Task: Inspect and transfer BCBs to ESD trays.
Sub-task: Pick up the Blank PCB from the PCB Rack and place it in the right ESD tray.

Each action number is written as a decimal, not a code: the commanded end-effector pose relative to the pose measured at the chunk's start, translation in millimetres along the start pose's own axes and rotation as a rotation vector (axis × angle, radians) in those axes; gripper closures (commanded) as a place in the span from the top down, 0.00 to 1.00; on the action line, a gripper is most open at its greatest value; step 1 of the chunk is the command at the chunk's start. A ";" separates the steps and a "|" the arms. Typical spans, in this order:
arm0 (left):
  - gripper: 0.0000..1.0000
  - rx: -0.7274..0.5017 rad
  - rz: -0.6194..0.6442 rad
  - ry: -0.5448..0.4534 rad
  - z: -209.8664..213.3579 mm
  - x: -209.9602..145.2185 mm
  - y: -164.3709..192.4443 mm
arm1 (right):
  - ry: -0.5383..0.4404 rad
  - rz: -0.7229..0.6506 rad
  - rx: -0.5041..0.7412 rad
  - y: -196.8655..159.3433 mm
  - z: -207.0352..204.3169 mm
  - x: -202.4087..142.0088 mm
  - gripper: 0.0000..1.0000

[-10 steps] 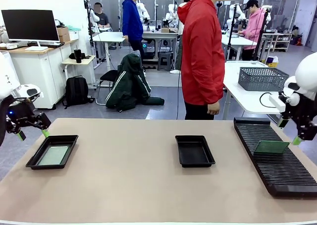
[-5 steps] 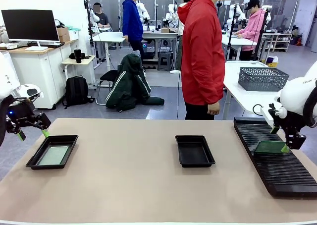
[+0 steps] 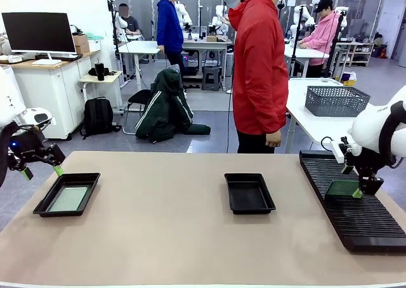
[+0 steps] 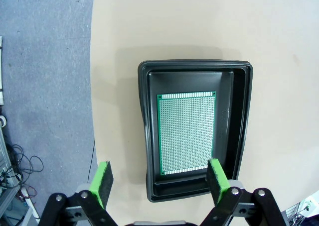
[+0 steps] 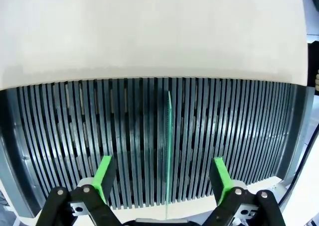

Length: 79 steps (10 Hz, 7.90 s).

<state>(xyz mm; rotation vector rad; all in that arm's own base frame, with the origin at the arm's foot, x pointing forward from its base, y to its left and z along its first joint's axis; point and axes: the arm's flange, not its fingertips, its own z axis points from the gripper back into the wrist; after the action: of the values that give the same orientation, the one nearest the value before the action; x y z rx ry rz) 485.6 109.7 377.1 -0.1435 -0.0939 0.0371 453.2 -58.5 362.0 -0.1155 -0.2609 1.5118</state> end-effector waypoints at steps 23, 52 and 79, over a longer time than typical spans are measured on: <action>1.00 -0.001 -0.002 -0.006 -2.2 0.1 1.2 | 0.029 0.007 -0.014 -2.9 4.6 -4.8 0.00; 1.00 -0.001 -0.002 -0.006 -2.2 0.1 1.2 | 0.076 -0.111 0.038 -32.6 376.3 -1.6 0.02; 1.00 -0.001 -0.002 -0.006 -2.2 0.1 1.2 | -0.589 -1.440 0.656 -14.1 -50.0 185.5 0.02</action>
<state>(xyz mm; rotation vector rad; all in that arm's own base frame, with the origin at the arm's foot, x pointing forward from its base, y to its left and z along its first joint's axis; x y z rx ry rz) 485.7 109.7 377.0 -0.1435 -0.0939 0.0371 478.6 124.3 341.2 0.8647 -0.1789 0.0905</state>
